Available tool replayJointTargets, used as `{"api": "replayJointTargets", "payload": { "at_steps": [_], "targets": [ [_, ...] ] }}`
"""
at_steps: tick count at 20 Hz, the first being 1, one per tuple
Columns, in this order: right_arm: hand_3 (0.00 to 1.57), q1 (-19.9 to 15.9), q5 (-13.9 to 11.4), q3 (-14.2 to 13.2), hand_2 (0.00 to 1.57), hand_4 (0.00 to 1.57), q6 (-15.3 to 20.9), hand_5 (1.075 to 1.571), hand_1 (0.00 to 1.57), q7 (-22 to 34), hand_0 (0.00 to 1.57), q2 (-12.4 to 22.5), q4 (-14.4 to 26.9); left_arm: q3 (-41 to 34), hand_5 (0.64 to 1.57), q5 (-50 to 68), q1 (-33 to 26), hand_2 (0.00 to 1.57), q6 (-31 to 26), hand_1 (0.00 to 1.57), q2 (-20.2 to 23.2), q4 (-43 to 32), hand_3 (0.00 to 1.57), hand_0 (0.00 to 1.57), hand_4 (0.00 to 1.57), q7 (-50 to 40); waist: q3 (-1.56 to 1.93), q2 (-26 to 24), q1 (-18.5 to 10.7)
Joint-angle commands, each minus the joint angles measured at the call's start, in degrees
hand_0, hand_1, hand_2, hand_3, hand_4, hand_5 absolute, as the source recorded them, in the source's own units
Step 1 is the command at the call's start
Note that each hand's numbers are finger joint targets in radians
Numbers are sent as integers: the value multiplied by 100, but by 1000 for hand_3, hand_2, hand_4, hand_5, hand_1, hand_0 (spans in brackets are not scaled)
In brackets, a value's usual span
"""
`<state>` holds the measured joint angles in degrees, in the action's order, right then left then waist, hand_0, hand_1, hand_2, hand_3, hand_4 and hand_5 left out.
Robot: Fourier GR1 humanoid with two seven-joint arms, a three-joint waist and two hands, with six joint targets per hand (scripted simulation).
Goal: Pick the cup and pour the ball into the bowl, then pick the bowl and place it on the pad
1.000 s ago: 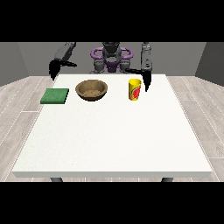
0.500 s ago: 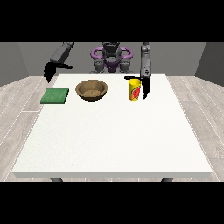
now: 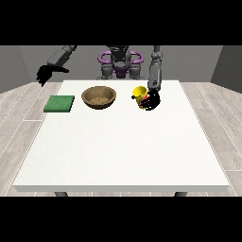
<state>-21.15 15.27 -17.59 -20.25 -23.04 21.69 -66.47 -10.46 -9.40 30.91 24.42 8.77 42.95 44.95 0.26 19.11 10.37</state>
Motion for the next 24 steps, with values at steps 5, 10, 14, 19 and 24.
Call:
{"api": "replayJointTargets", "payload": {
  "at_steps": [5, 10, 14, 19, 24],
  "targets": [
    [0, 63, -55, -325, 0, 0, -167, 1557, 0, -157, 0, 391, 1096, 724, 1530, -969, 322, 1571, 888, 1339, -210, -42, 1571, 1339, 975, -1193, -14, -794, -302],
    [0, 302, -90, -445, 0, 0, -286, 1560, 0, -11, 0, 620, 1824, 1601, 1536, -1939, 348, 1571, 989, 1381, -435, 103, 1571, 1381, 1033, -2464, -9, -1814, -825],
    [0, 450, -249, -357, 0, 0, -16, 1560, 0, -140, 0, 377, 1966, 2078, 1567, -2729, 606, 1571, 948, 1375, -432, -21, 1571, 1375, 1143, -3407, -15, -2115, -1000],
    [0, 718, -330, -515, 0, 0, -167, 1560, 0, -723, 0, 529, 2597, 2355, 1567, -3187, 828, 1571, 557, 1375, -576, 543, 1571, 1375, 1143, -4151, -17, -2152, -1415],
    [0, 757, -371, -423, 0, 0, -96, 1554, 0, -890, 0, 330, 2568, 2796, 1569, -4149, 782, 1571, 697, 1346, -636, 378, 1571, 1346, 1048, -4663, -19, -2160, -1278]
  ]
}}
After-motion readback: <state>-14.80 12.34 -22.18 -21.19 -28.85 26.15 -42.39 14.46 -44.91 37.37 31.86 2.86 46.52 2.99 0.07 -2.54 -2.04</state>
